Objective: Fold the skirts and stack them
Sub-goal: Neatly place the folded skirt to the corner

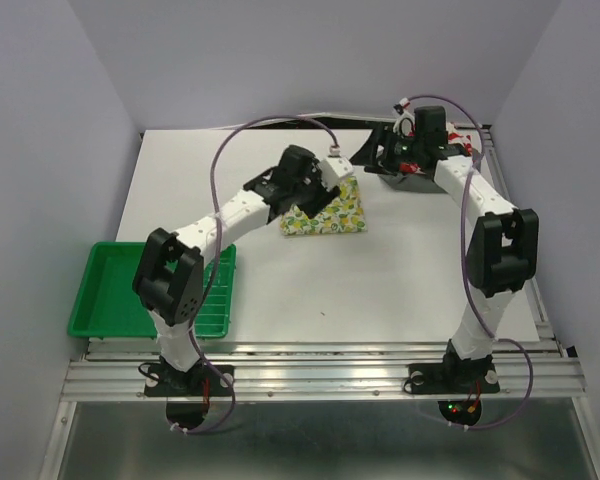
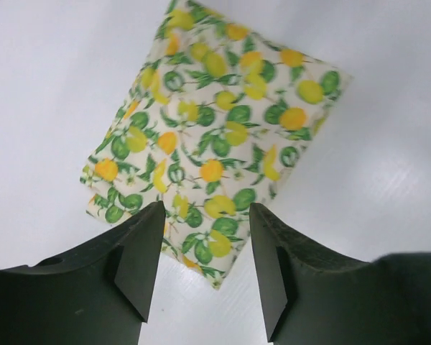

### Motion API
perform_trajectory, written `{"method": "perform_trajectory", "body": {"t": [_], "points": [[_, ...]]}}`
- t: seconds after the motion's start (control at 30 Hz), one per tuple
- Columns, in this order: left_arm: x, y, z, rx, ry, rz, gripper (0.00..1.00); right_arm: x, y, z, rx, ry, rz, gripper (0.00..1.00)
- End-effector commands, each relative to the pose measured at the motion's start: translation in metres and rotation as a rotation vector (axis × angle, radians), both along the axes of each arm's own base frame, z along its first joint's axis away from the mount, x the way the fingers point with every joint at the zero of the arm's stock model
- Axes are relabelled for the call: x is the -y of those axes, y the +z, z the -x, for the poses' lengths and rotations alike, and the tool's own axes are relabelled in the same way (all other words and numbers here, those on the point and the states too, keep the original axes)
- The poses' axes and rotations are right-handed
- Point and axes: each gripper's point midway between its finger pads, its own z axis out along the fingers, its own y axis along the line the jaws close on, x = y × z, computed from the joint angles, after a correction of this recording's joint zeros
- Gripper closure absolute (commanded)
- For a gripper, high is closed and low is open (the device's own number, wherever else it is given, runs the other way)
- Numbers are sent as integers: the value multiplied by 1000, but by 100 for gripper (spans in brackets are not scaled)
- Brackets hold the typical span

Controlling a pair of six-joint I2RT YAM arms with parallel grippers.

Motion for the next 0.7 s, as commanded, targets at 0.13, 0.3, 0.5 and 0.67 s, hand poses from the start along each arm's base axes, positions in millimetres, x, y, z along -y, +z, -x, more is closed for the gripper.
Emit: {"method": "perform_trajectory", "body": {"t": [0.13,0.3,0.5,0.67], "points": [[38,-35,43,342,-314,-487,36,60,-55,13,-190,-202,124,16],[59,-60,42,393,-369,-577,37,79,-72,20,-273,-295,119,7],[66,-87,33,398,-391,-633,42,81,-93,35,-365,-326,48,6],[61,-111,33,370,-399,-658,61,79,-113,47,-404,-328,3,6]]}}
